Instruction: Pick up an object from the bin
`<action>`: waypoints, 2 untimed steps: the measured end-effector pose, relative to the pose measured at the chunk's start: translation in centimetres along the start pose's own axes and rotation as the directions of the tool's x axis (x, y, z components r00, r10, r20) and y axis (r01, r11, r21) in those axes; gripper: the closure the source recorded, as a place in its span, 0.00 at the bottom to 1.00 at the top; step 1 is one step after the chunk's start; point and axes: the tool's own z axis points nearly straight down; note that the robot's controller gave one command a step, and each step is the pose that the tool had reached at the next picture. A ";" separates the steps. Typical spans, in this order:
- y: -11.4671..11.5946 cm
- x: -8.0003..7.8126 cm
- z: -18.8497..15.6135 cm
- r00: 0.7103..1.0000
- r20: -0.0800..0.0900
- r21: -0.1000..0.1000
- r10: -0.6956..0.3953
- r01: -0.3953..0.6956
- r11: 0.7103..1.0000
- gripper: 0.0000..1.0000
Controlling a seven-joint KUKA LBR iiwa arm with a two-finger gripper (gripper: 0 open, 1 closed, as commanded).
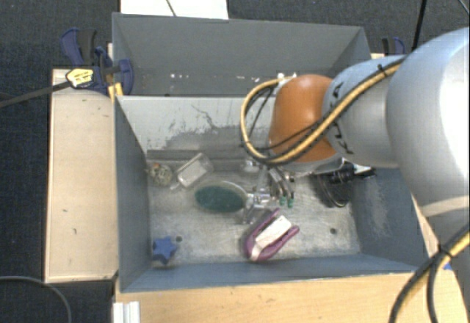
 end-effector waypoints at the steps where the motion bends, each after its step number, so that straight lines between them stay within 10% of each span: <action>1: 0.0 -0.3 -0.3 1.000 0.010 -0.002 0.000 0.000 1.000 1.00; 2: 0.1 -0.5 -4.2 1.000 0.000 0.000 -0.003 0.003 1.000 1.00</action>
Offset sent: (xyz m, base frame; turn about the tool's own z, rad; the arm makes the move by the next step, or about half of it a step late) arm 0.0000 0.0000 0.0000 0.0000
